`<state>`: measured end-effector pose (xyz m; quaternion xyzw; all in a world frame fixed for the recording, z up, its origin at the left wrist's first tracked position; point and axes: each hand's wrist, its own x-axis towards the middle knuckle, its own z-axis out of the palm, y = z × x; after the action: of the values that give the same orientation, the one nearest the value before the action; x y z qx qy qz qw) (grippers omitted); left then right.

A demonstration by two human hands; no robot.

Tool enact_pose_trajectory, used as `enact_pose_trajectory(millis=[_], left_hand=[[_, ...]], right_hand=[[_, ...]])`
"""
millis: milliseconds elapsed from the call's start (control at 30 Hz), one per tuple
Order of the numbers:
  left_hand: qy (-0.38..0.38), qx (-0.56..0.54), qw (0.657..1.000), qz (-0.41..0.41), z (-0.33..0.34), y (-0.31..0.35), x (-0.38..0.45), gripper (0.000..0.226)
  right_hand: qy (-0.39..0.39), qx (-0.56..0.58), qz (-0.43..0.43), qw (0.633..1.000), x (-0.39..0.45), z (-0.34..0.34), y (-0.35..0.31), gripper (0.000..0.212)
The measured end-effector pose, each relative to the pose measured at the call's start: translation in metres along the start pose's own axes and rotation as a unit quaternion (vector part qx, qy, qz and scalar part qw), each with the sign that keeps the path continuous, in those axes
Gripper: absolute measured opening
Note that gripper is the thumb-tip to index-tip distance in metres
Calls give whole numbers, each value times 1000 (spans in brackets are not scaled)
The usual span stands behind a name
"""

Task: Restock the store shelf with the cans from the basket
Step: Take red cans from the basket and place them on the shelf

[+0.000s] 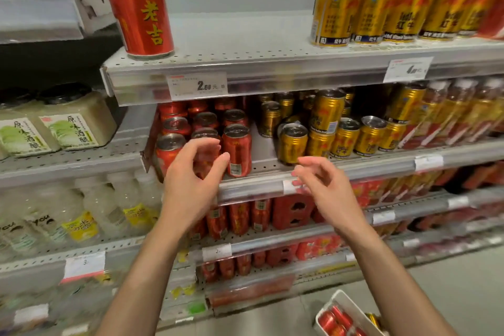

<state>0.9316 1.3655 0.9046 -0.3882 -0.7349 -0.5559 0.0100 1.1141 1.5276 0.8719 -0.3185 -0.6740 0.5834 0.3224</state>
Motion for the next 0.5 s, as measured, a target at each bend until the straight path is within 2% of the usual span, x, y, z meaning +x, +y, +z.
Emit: enact_pose_trajectory(millis=[200,500], left_hand=[[-89,-150,979,-108,49,-11,-69,13],[-220,-173,943,-182,152,3,-149,12]], right_hand=[[159,-3,83,984,-99,-70,51,7],[338,24,183,923,-208,-179,117,11]])
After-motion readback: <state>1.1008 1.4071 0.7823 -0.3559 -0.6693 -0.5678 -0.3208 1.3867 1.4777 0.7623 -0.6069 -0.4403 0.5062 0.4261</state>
